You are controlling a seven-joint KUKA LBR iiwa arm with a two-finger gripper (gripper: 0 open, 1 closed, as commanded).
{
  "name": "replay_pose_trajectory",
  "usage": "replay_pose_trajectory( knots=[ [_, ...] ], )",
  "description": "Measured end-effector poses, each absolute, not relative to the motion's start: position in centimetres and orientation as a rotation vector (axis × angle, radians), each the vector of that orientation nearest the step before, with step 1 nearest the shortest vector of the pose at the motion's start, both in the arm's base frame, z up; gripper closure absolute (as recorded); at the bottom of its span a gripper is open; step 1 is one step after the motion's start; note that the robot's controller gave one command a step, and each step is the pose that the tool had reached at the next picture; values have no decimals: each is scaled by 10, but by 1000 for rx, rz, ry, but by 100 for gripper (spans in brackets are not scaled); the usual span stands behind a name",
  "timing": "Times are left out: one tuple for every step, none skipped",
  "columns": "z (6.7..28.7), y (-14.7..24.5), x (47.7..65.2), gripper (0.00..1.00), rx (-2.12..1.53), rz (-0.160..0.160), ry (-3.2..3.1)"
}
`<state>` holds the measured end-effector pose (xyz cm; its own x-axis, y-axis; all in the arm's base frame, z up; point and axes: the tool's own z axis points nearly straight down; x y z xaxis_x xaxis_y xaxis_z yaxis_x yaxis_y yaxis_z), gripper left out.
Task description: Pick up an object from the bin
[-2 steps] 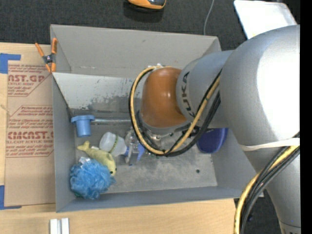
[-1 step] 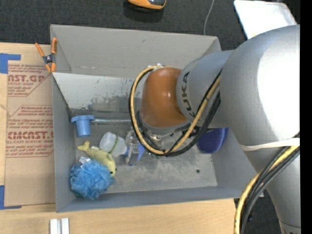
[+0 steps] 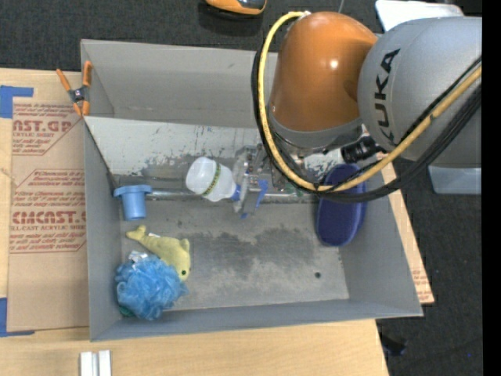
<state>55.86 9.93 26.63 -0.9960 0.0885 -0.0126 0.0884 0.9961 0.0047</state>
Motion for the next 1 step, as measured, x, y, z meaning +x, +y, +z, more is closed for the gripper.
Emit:
replay_pose_trajectory(
  knots=[
    [265,99,558,100,139,5,3128]
  ],
)
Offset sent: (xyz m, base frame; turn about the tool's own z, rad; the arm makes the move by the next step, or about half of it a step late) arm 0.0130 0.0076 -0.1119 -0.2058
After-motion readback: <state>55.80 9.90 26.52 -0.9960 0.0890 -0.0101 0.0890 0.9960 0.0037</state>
